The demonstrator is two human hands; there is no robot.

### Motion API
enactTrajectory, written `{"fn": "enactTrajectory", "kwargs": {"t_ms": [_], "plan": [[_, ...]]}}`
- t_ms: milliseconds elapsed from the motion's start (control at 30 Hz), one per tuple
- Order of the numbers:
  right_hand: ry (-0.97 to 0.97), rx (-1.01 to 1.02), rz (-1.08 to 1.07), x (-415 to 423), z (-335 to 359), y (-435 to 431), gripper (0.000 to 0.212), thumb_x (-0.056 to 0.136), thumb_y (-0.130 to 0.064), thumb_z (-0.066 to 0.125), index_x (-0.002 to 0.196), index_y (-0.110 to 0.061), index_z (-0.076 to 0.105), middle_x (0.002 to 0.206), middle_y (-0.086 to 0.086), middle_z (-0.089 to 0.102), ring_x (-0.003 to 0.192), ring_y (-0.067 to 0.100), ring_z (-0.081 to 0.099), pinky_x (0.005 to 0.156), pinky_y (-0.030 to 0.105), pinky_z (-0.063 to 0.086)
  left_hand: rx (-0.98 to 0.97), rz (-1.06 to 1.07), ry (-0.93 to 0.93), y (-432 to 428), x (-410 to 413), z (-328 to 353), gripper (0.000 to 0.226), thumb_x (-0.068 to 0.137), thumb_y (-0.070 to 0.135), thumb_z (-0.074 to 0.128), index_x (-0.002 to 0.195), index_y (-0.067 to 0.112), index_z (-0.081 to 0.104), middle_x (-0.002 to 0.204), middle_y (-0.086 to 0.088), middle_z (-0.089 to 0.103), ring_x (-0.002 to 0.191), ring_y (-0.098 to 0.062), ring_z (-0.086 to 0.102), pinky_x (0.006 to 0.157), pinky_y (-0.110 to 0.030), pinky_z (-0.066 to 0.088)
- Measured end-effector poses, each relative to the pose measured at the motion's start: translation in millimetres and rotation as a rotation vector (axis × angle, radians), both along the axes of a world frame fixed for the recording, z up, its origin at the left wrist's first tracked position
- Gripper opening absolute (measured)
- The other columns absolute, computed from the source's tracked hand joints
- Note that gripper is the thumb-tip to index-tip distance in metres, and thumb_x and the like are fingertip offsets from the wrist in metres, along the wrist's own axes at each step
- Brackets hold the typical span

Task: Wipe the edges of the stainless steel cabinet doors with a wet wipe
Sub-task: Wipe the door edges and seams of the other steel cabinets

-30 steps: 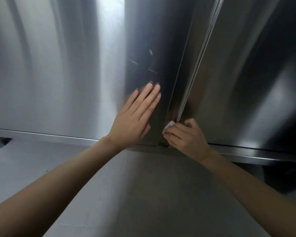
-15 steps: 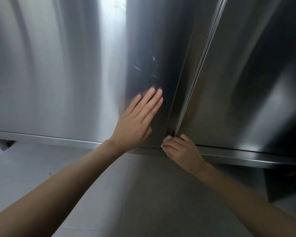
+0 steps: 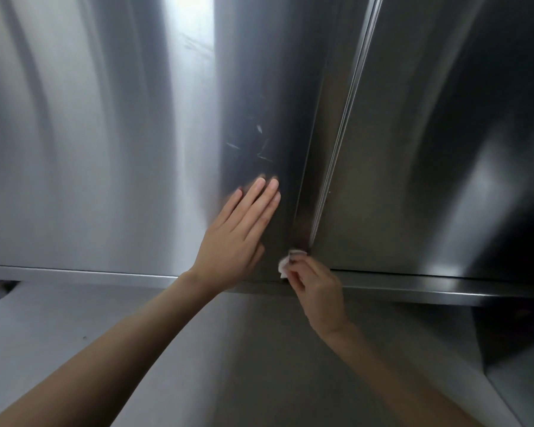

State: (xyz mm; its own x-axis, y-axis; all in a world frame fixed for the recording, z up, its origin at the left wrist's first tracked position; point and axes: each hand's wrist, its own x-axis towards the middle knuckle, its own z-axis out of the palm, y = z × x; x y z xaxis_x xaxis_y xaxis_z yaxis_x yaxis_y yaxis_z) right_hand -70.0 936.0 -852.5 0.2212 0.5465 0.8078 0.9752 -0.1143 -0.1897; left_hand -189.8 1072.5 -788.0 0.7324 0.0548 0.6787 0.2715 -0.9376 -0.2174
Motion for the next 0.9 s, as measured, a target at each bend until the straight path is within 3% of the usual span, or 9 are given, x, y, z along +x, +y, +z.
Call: {"fn": "enactTrajectory", "kwargs": {"t_ms": [67, 267, 367, 433, 500, 600, 667, 733, 900], "plan": [[-0.005, -0.076, -0.002, -2.9, -7.7, -4.1, 0.019, 0.060, 0.000, 0.088, 0.071, -0.004, 0.072, 0.083, 0.006, 0.073, 0.072, 0.019, 0.070, 0.063, 0.028, 0.057, -0.012, -0.001, -0.004, -1.4, 0.2, -0.6, 0.078, 0.076, 0.007, 0.062, 0.146, 0.003, 0.027, 0.155, -0.015, 0.028, 0.144, -0.032, 0.024, 0.120, -0.046, 0.019], [0.147, 0.301, -0.032, -0.1, 34.3, 21.5, 0.007, 0.079, 0.000, 0.073, 0.086, 0.002, 0.073, 0.095, 0.012, 0.071, 0.090, 0.020, 0.068, 0.083, 0.030, 0.054, -0.008, 0.012, 0.000, 0.3, 1.9, -1.5, 0.087, 0.074, 0.007, 0.068, 0.148, 0.003, 0.024, 0.156, -0.012, 0.016, 0.146, -0.027, 0.013, 0.120, -0.041, 0.008], [0.072, 0.253, -0.050, 1.2, 16.2, 19.1, 0.010, 0.078, -0.001, 0.073, 0.088, 0.001, 0.074, 0.101, 0.013, 0.071, 0.094, 0.019, 0.067, 0.087, 0.028, 0.053, -0.015, 0.018, -0.001, 0.5, 1.8, -3.3, 0.087, 0.073, 0.007, 0.070, 0.148, 0.003, 0.025, 0.156, -0.013, 0.019, 0.146, -0.029, 0.016, 0.120, -0.041, 0.008], [-0.066, 0.126, -0.028, 8.6, -9.0, 8.5, 0.008, 0.080, -0.005, 0.070, 0.085, -0.003, 0.075, 0.096, 0.009, 0.073, 0.084, 0.017, 0.069, 0.078, 0.028, 0.056, -0.002, 0.029, -0.010, -0.4, 2.2, -2.4, 0.087, 0.073, 0.007, 0.070, 0.147, 0.002, 0.026, 0.155, -0.013, 0.020, 0.145, -0.030, 0.017, 0.120, -0.041, 0.010], [-0.194, -0.073, -0.028, 11.3, -30.0, 0.0, 0.008, 0.073, -0.004, 0.078, 0.077, -0.009, 0.073, 0.084, 0.003, 0.072, 0.065, 0.016, 0.066, 0.057, 0.027, 0.054, 0.012, 0.037, -0.016, -2.4, 3.6, -2.8, 0.085, 0.073, 0.007, 0.070, 0.146, 0.001, 0.028, 0.155, -0.015, 0.021, 0.145, -0.033, 0.019, 0.119, -0.042, 0.010], [-0.090, -0.213, -0.021, 6.6, -33.1, 0.2, 0.022, 0.060, -0.005, 0.088, 0.062, -0.012, 0.067, 0.071, -0.002, 0.068, 0.054, 0.014, 0.061, 0.044, 0.023, 0.048, -0.008, 0.057, 0.008, -8.8, 3.1, -0.1, 0.075, 0.078, 0.008, 0.063, 0.145, 0.000, 0.030, 0.154, -0.017, 0.025, 0.143, -0.036, 0.023, 0.118, -0.043, 0.011], [-0.040, -0.157, 0.032, 6.4, -15.7, -1.9, 0.023, 0.057, -0.002, 0.088, 0.061, -0.011, 0.067, 0.075, -0.002, 0.070, 0.061, 0.013, 0.065, 0.050, 0.023, 0.051, -0.020, 0.063, 0.020, -11.9, -1.2, 3.8, 0.066, 0.082, 0.013, 0.048, 0.145, 0.000, 0.032, 0.153, -0.018, 0.031, 0.144, -0.034, 0.024, 0.119, -0.043, 0.014], [0.000, -0.014, 0.126, 8.6, 12.4, -14.4, 0.018, 0.064, 0.003, 0.082, 0.070, -0.009, 0.070, 0.086, -0.001, 0.071, 0.074, 0.013, 0.067, 0.065, 0.025, 0.053, -0.029, 0.020, 0.020, -11.8, -5.6, 13.5, 0.062, 0.083, 0.016, 0.040, 0.143, 0.000, 0.039, 0.151, -0.017, 0.038, 0.143, -0.030, 0.026, 0.118, -0.043, 0.017], [-0.239, 0.172, 0.132, 16.4, 111.6, -62.6, 0.006, 0.082, -0.009, 0.072, 0.076, -0.010, 0.073, 0.096, -0.003, 0.072, 0.079, 0.011, 0.067, 0.071, 0.030, 0.045, 0.076, -0.144, -0.119, -15.1, 8.2, 69.4, 0.053, 0.087, 0.011, 0.043, 0.139, 0.001, 0.047, 0.148, -0.014, 0.043, 0.141, -0.028, 0.034, 0.115, -0.048, 0.028]]}}
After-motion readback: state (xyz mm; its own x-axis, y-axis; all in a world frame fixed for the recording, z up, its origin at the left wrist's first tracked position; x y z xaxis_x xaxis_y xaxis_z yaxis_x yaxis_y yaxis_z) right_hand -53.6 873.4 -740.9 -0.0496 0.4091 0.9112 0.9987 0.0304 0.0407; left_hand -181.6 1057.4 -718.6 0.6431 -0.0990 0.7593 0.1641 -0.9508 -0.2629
